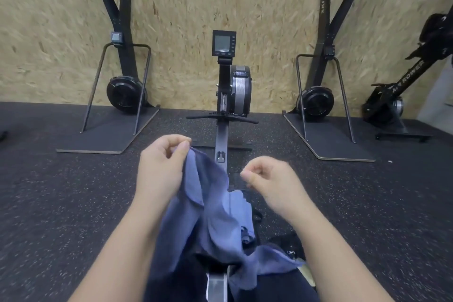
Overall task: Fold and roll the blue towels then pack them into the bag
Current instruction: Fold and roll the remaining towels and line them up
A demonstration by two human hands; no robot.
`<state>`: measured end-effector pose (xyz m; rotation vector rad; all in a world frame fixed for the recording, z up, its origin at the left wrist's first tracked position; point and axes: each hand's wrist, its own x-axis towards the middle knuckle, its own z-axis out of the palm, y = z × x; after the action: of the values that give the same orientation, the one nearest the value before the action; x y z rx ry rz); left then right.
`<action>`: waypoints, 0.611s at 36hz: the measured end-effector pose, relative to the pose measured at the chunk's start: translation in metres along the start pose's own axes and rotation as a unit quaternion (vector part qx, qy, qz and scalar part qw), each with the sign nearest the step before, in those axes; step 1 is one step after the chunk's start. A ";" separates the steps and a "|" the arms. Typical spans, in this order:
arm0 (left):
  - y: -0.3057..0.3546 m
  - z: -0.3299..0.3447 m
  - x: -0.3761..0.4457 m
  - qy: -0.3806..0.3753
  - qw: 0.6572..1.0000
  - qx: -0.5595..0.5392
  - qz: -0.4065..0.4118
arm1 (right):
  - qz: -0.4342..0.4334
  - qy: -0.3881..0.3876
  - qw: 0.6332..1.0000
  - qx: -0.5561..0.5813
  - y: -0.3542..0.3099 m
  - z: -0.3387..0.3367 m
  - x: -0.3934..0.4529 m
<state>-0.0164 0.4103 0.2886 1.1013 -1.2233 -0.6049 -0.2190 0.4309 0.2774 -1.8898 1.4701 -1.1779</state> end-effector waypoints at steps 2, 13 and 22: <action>0.003 0.002 -0.011 -0.020 1.000 0.002 0.021 | 0.033 -0.113 0.989 -0.089 0.012 0.023 -0.006; 0.009 0.012 -0.022 -0.088 0.995 -0.010 0.036 | 0.013 -0.117 0.990 0.072 0.005 0.036 -0.010; 0.006 0.006 -0.025 -0.111 0.991 -0.056 0.046 | -0.008 -0.053 0.996 0.065 0.004 0.046 -0.012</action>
<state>-0.0302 0.4316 0.2832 0.8963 -1.4060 -0.7314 -0.1834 0.4347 0.2463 -1.8496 1.2920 -1.1332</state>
